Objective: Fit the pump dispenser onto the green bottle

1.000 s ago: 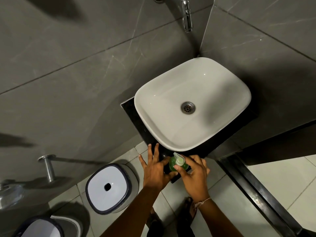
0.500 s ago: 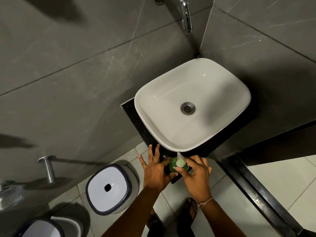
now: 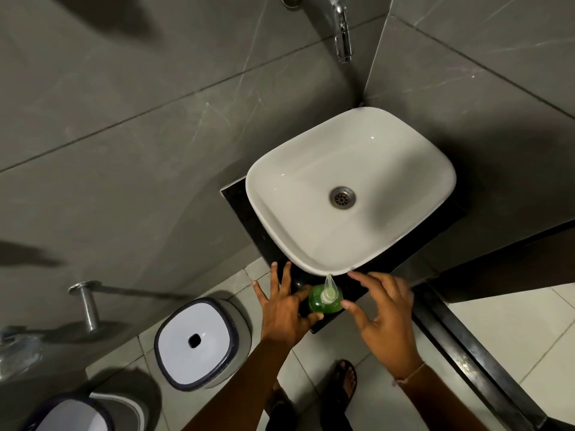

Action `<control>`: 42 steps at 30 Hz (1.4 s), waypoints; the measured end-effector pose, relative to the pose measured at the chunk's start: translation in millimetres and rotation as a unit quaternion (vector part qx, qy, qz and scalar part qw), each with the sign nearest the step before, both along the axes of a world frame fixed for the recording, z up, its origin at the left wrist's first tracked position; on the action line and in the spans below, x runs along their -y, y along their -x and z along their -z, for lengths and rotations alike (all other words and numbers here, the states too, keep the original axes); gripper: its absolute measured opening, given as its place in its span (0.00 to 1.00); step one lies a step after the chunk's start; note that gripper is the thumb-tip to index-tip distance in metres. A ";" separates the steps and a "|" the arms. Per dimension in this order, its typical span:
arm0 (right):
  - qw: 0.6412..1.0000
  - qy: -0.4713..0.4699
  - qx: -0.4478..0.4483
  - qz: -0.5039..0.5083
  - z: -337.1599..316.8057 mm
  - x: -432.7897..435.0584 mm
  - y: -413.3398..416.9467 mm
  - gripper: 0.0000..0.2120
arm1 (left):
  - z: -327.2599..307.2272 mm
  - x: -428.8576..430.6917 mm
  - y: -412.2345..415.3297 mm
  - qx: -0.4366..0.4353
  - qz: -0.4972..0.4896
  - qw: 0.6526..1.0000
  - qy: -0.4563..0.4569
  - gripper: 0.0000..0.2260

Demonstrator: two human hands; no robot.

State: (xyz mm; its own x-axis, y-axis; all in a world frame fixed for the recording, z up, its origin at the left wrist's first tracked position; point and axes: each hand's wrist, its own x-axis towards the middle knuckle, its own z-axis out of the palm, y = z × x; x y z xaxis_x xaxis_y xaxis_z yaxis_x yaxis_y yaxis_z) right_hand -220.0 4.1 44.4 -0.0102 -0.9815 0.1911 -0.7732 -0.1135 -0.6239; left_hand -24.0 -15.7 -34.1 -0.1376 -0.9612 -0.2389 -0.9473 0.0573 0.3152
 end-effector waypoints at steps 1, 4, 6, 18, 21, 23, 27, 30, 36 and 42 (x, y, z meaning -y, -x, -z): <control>0.998 0.012 -0.040 -0.047 -7.7 6.3 5.3 0.22 | 0.3 0.0 0.0 -0.003 0.000 1.000 0.002 0.29; 0.967 0.011 -0.176 -0.181 -27.4 29.7 7.6 0.21 | 1.5 -1.1 -0.5 -0.009 0.002 1.000 0.010 0.29; 0.949 0.003 -0.218 -0.229 -33.9 41.3 5.0 0.17 | 2.3 -1.6 -1.1 -0.010 0.000 1.000 0.012 0.29; 0.974 -0.007 -0.226 -0.028 -33.7 24.6 -29.2 0.16 | 1.8 -3.4 -0.9 -0.014 -0.001 1.000 0.018 0.28; 0.974 -0.032 -0.220 0.049 -31.6 16.2 -41.7 0.16 | 3.5 -3.2 0.0 -0.007 -0.002 1.000 0.024 0.26; 0.972 -0.047 -0.212 0.084 -31.2 13.9 -46.8 0.16 | 5.0 -3.0 0.2 -0.005 -0.004 1.000 0.029 0.26; 0.967 -0.068 -0.203 0.138 -29.9 10.4 -55.0 0.16 | 8.0 -3.2 0.0 -0.010 -0.008 0.999 0.041 0.25; 0.965 -0.073 -0.193 0.159 -28.7 9.2 -58.7 0.15 | 10.8 -3.7 -0.1 -0.009 -0.007 0.999 0.045 0.26; 0.963 -0.080 -0.195 0.167 -25.8 8.9 -60.4 0.15 | 11.4 -3.6 -0.3 0.004 -0.002 0.999 0.045 0.26; 0.967 -0.076 -0.152 0.192 -26.9 0.1 -52.9 0.21 | 7.8 -4.2 -1.0 -0.003 0.013 1.000 0.018 0.30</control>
